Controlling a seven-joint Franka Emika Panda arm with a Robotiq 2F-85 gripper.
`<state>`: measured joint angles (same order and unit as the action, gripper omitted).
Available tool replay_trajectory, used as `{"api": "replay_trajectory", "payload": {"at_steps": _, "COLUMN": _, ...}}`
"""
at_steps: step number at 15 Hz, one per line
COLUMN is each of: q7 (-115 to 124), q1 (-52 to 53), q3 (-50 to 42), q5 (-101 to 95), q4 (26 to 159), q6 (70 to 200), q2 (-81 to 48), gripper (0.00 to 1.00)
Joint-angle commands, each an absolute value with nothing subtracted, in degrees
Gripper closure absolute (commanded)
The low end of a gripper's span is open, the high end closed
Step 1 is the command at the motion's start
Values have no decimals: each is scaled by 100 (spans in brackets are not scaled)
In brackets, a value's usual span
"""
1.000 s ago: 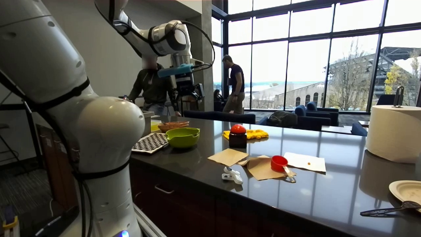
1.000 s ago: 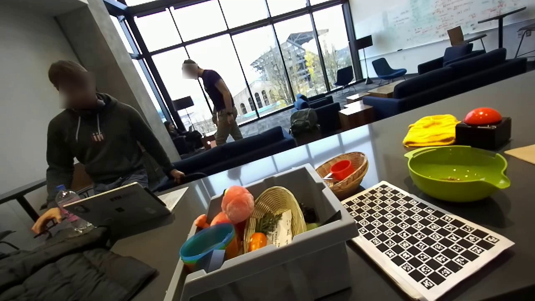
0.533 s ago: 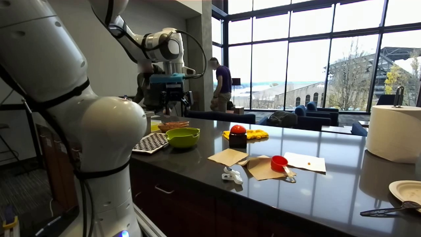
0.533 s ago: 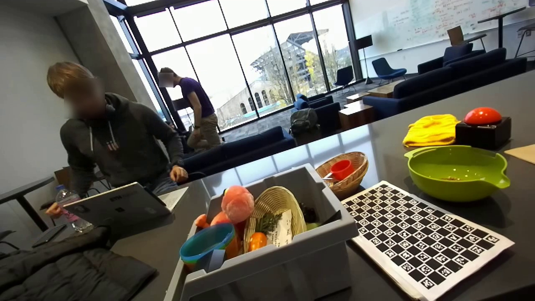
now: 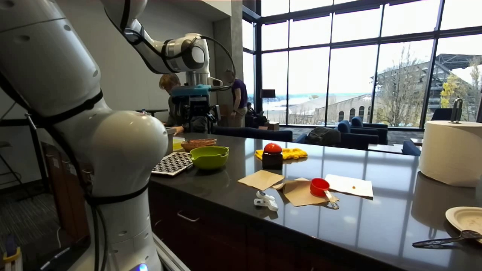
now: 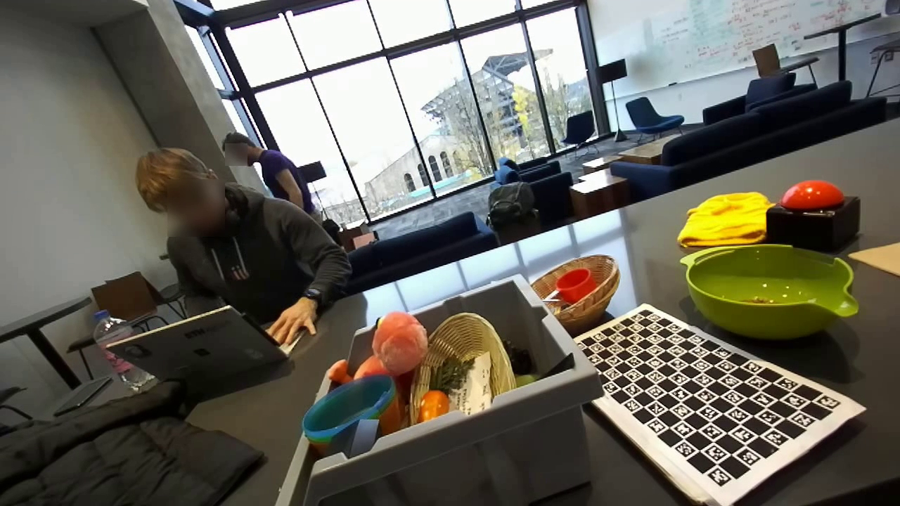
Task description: Move the green bowl to the right
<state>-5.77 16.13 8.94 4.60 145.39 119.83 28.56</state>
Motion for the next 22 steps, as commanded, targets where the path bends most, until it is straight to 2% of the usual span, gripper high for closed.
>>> {"api": "replay_trajectory", "payload": {"at_steps": 1, "q7": -591, "q1": 1575, "q3": 929, "q5": 480, "q4": 14530, "q6": 11971, "q2": 2857, "gripper": 0}}
{"api": "replay_trajectory", "payload": {"at_steps": 13, "q7": -289, "q1": 1695, "q3": 1829, "q5": -375, "q4": 14209, "q6": 13677, "q2": 1564, "gripper": 0}}
{"api": "replay_trajectory", "payload": {"at_steps": 22, "q7": 619, "q1": 1437, "q3": 1842, "q5": -1095, "q4": 13638, "q6": 13733, "q2": 1027, "gripper": 0}}
